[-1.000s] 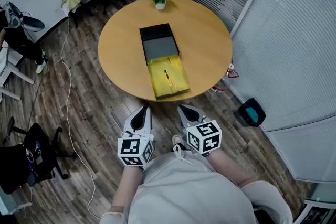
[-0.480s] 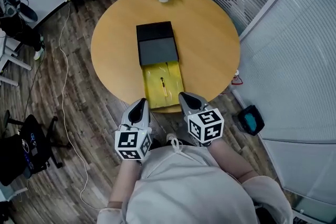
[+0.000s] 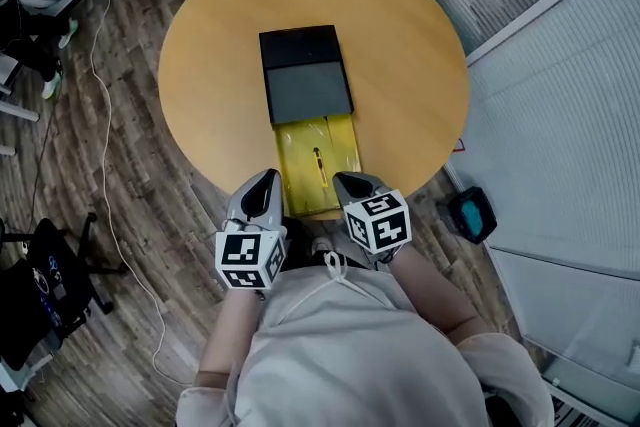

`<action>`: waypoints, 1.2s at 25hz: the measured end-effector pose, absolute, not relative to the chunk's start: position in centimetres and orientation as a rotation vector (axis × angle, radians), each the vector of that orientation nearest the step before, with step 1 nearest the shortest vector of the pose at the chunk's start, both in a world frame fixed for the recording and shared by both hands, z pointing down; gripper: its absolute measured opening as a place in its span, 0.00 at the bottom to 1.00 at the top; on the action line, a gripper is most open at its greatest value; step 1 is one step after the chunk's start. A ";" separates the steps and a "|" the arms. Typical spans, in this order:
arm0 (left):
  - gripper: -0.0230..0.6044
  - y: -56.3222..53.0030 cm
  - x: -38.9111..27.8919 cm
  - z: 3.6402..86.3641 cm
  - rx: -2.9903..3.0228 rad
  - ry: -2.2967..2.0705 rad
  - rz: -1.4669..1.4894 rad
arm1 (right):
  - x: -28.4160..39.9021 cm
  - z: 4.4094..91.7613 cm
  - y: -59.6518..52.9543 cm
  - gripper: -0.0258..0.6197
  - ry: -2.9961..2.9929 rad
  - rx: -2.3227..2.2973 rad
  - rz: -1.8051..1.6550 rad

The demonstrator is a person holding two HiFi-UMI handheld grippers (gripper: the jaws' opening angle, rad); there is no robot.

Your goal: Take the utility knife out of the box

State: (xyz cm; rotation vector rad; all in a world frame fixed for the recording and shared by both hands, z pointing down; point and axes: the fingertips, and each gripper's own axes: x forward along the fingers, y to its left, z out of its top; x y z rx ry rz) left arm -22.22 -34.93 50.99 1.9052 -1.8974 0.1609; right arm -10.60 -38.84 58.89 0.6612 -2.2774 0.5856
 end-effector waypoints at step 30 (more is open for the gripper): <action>0.05 -36.7 -32.8 58.5 1.721 -1.933 0.178 | -15.8 74.4 -43.1 0.13 -1.783 0.600 0.490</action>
